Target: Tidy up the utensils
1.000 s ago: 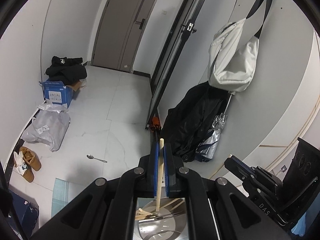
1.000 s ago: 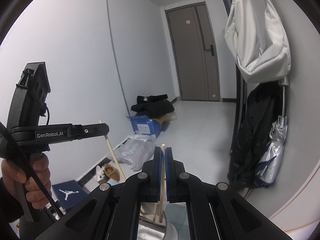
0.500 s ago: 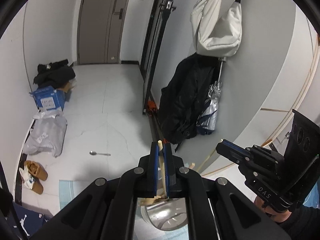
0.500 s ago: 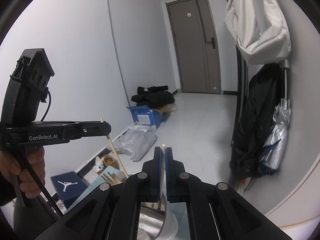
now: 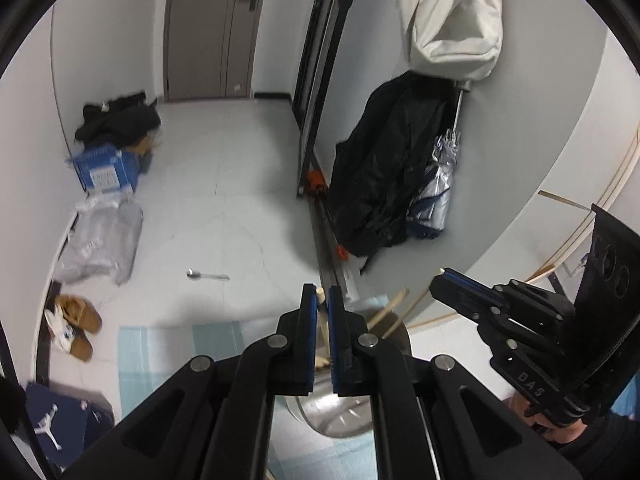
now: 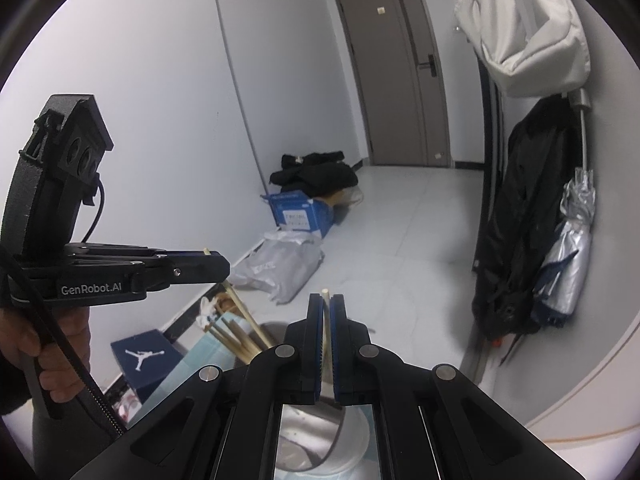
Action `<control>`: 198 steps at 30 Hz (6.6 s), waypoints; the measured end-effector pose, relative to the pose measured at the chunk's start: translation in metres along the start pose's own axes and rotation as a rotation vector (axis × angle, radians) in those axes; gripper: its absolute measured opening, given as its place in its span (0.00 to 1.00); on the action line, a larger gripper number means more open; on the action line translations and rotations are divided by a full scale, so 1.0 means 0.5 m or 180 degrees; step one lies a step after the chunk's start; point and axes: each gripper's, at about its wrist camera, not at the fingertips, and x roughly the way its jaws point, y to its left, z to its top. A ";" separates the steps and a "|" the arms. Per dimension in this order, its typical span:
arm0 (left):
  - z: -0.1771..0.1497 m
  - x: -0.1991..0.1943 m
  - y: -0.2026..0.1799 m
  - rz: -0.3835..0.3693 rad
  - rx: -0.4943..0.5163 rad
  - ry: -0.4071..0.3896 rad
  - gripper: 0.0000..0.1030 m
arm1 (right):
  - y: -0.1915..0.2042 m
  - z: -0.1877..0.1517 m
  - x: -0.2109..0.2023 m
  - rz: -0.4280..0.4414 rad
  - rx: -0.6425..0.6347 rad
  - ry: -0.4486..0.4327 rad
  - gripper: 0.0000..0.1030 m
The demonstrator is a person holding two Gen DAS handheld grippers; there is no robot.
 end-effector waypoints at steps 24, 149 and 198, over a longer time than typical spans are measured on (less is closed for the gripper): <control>-0.059 -0.141 0.023 0.0587 -0.0486 -0.0644 0.85 | 0.064 -0.029 -0.114 -0.0053 0.0154 -0.0231 0.47; -0.337 0.029 0.262 0.0807 -0.1266 0.0503 0.98 | 0.243 -0.391 0.196 -0.0021 -0.0277 0.1749 0.04; -0.307 0.165 0.129 0.1014 -0.0192 0.1032 0.56 | 0.036 -0.313 -0.005 0.0849 0.1360 0.0396 0.04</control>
